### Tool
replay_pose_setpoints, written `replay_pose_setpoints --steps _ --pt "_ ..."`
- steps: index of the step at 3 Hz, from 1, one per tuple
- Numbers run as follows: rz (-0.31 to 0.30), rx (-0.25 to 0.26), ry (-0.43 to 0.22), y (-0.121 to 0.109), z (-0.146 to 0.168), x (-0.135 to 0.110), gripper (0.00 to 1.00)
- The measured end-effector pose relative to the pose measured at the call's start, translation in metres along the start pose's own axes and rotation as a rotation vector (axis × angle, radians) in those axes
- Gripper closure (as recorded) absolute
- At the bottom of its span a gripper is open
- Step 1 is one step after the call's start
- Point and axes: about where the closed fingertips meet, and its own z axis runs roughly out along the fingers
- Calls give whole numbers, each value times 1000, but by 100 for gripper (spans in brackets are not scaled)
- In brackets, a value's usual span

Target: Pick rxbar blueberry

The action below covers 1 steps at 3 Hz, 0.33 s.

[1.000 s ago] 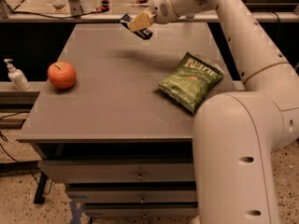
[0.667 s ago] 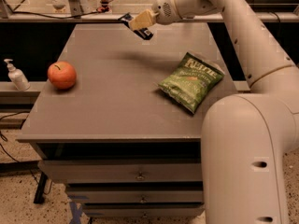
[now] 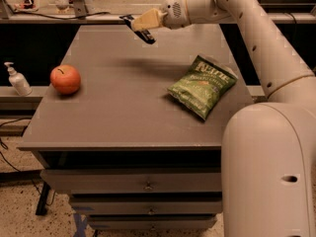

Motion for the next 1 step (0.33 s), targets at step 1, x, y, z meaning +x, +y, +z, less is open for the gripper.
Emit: replay_pose_setpoints --steps 1 --pt "0 0 0 0 0 0 100"
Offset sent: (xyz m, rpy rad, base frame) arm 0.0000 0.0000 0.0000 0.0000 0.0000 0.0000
